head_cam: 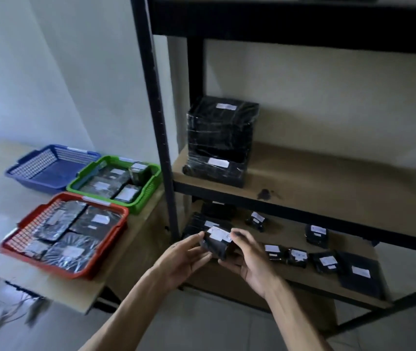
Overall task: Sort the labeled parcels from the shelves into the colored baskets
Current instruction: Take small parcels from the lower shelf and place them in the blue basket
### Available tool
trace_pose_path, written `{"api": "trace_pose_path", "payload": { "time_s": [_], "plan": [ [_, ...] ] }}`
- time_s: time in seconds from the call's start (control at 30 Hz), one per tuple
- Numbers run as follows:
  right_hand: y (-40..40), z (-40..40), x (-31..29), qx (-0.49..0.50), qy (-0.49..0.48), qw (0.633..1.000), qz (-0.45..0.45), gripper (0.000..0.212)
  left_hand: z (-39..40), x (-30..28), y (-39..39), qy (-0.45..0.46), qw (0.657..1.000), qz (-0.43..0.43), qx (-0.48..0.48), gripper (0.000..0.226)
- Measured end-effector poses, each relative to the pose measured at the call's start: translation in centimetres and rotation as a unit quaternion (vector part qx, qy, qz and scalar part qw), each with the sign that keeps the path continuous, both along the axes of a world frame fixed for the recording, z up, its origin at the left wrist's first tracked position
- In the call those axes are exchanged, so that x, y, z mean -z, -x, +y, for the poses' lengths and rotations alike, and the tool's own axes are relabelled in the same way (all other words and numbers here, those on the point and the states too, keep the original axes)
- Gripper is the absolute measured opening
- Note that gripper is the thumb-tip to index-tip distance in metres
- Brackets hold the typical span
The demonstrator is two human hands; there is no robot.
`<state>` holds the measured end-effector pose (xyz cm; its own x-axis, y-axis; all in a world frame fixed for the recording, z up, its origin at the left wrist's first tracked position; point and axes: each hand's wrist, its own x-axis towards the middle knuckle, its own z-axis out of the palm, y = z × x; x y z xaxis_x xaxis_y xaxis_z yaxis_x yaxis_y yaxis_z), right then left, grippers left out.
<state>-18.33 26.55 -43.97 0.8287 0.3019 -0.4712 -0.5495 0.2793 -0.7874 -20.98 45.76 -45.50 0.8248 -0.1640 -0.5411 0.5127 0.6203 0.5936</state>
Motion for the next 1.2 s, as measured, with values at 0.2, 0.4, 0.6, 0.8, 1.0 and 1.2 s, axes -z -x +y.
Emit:
{"api": "trace_pose_path", "payload": {
  "time_s": [0.2,0.4,0.6,0.8,1.0,1.2],
  "plan": [
    [-1.0,10.4,-3.3,0.017,0.022,1.0,-0.007,0.027,10.1,-4.4,-0.7,-0.049,0.999,-0.019,0.013,0.031],
    [-1.9,23.8,-5.2,0.042,0.005,0.999,-0.025,0.023,24.0,-6.6,-1.5,-0.092,0.991,-0.092,0.029,0.026],
    [-3.7,37.9,-6.4,0.023,0.04,0.997,-0.067,0.023,38.1,-7.7,-2.5,-0.177,0.98,-0.093,0.018,0.041],
    [-8.2,50.8,-4.1,-0.059,0.121,0.982,-0.13,0.03,50.4,-5.3,-6.4,-0.226,0.973,-0.038,-0.017,0.039],
    [-15.8,61.6,1.3,-0.089,0.194,0.967,-0.139,0.033,62.4,-1.8,-12.7,-0.23,0.972,0.015,-0.055,0.039],
    [-22.1,69.6,6.2,-0.129,0.333,0.92,-0.164,0.016,70.4,3.0,-18.7,-0.349,0.936,0.034,-0.021,0.033]
  ]
}}
